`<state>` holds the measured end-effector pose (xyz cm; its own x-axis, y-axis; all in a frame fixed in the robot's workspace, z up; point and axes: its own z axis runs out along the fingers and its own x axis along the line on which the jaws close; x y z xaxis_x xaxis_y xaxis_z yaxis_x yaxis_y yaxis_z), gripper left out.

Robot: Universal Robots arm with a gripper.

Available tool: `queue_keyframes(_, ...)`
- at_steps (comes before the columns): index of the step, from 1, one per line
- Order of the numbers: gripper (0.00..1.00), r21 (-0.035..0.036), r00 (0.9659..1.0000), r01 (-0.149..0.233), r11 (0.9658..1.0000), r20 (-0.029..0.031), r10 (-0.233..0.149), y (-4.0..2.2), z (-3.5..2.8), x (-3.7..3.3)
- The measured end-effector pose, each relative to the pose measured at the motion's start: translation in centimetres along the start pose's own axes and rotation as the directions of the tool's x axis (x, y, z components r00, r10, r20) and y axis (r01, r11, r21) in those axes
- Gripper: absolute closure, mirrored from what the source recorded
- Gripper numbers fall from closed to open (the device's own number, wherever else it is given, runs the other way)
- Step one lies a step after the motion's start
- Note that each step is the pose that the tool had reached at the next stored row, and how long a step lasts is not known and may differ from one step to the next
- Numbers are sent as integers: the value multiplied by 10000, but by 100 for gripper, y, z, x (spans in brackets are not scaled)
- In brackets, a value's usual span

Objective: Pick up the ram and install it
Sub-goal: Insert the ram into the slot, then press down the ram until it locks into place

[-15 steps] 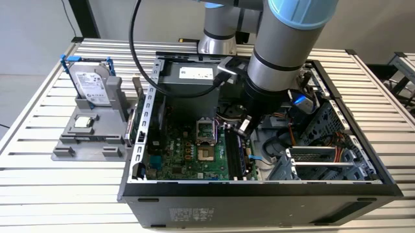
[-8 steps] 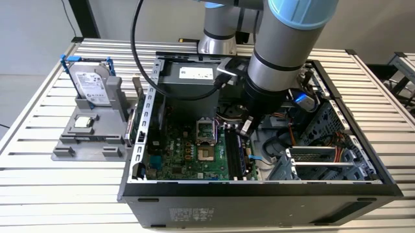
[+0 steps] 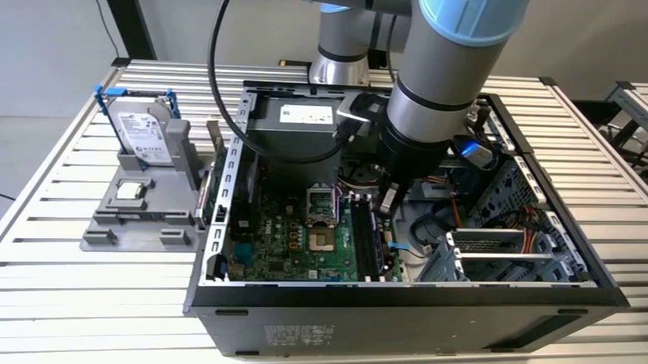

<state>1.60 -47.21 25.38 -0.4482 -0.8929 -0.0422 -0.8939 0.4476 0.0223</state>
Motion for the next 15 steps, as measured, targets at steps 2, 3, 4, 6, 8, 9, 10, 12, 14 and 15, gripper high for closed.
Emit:
queue_keyframes(2, 100, -15, 9993, 364, 9993, -7, -364, 0, 0, 0)
queue_keyframes(3, 100, -23, 9985, 539, 9985, -10, -540, 0, 0, 0)
queue_keyframes(4, 100, -31, 9974, 723, 9974, -13, -723, 0, 1, 0)
queue_keyframes(6, 100, -38, 9940, 1092, 9940, -16, -1092, 0, 1, 0)
queue_keyframes(8, 100, -34, 9894, 1451, 9894, -15, -1451, -1, 2, 0)
queue_keyframes(9, 100, -30, 9867, 1624, 9867, -13, -1624, -1, 2, 0)
queue_keyframes(10, 100, -28, 9835, 1808, 9835, -14, -1808, -1, 3, 0)
queue_keyframes(12, 100, -36, 9764, 2159, 9764, -16, -2159, 0, 4, 0)
queue_keyframes(14, 100, -51, 9678, 2516, 9678, -25, -2516, 0, 6, 0)
queue_keyframes(15, 100, -59, 9629, 2696, 9629, -30, -2697, 0, 6, 0)
